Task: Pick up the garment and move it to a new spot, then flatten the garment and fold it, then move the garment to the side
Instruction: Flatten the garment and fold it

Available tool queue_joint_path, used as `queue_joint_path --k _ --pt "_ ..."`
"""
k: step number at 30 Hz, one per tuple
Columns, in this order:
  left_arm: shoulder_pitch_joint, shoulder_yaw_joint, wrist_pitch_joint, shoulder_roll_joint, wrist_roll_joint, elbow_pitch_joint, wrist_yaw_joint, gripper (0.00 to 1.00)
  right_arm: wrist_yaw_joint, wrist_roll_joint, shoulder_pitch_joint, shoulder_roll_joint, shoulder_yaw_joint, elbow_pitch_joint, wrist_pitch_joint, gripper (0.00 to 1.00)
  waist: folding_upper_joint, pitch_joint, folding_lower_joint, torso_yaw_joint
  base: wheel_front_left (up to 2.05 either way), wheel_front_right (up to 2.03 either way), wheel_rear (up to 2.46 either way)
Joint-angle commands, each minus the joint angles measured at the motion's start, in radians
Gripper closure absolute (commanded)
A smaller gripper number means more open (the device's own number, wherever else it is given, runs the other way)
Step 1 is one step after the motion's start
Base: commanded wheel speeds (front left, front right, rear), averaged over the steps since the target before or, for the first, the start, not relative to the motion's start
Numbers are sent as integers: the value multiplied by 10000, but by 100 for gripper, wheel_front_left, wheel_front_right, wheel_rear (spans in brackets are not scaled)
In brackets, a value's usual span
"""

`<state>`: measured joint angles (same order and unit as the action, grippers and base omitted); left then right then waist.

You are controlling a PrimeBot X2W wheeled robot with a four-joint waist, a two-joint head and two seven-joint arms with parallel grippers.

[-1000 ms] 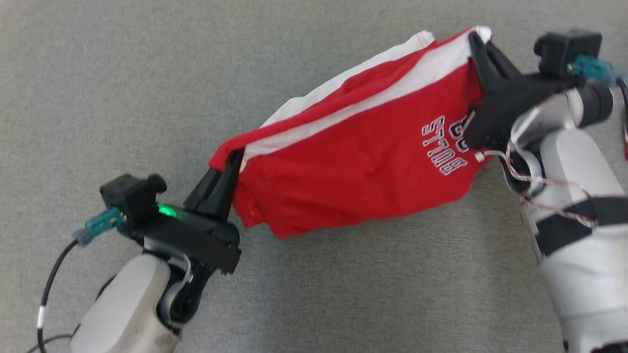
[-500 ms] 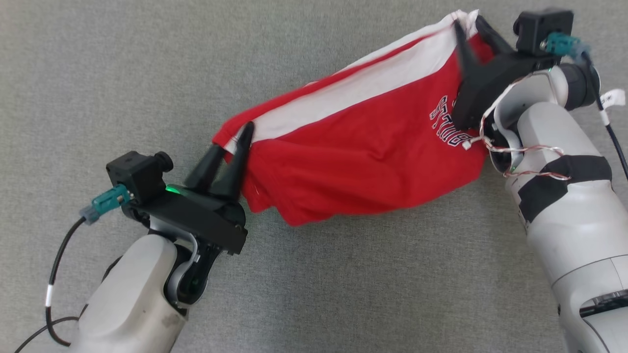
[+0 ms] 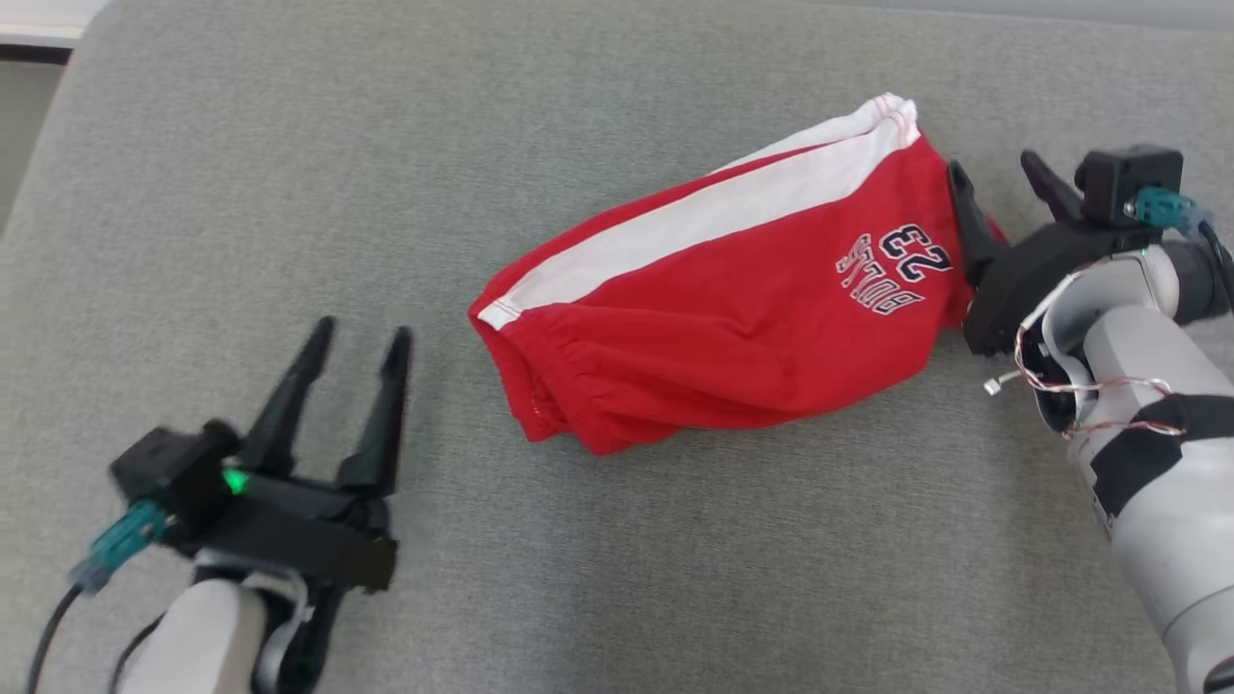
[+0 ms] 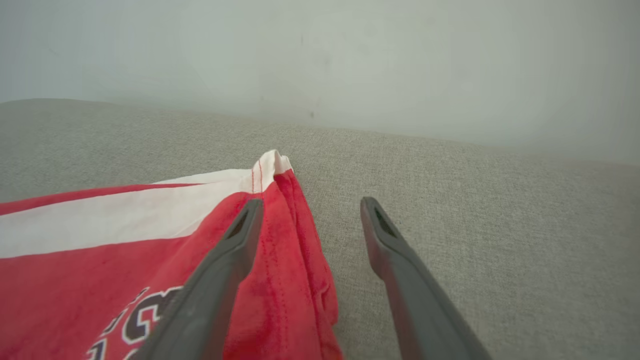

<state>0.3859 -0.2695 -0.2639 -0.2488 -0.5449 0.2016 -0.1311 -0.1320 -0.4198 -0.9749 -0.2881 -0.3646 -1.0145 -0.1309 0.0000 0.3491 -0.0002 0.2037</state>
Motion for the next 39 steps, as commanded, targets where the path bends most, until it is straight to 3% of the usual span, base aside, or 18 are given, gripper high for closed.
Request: queue_joint_path --k 1,5,11,12,13,24,32,39 --pt "-263 353 1 -1 424 -206 15 0 26 -136 192 -110 -55 -54 49 0 0 -24 2 172 0 0 0" --pt "-988 1559 1 411 1542 -732 23 0 26 -381 353 -156 -138 -292 187 0 0 44 2 294 0 0 0" --pt "-1725 2919 1 1204 2065 -1033 19 0 26 -680 448 -78 -135 -851 545 3 0 83 2 427 0 0 0" --pt "-1789 3009 1 1249 2101 -1037 18 0 25 -748 487 -7 -161 -871 560 76 0 77 2 428 0 0 0" --pt "-1839 3092 1 1283 2135 -1045 18 0 26 -797 510 24 -201 -861 546 100 0 57 2 412 0 0 0" --pt "-2351 3129 1 1372 2445 -996 16 0 26 -1645 1220 11 -447 -342 -274 100 0 -790 2 -233 0 0 0" --pt "-2798 3129 1 1247 2666 -941 15 0 26 -2782 3067 -895 -557 844 -708 100 0 -1592 2 -992 0 0 0" --pt "-3077 3208 1 1263 2733 -971 15 0 26 -3170 4327 -1454 -231 1381 -792 100 0 -1924 2 -1182 0 0 0"
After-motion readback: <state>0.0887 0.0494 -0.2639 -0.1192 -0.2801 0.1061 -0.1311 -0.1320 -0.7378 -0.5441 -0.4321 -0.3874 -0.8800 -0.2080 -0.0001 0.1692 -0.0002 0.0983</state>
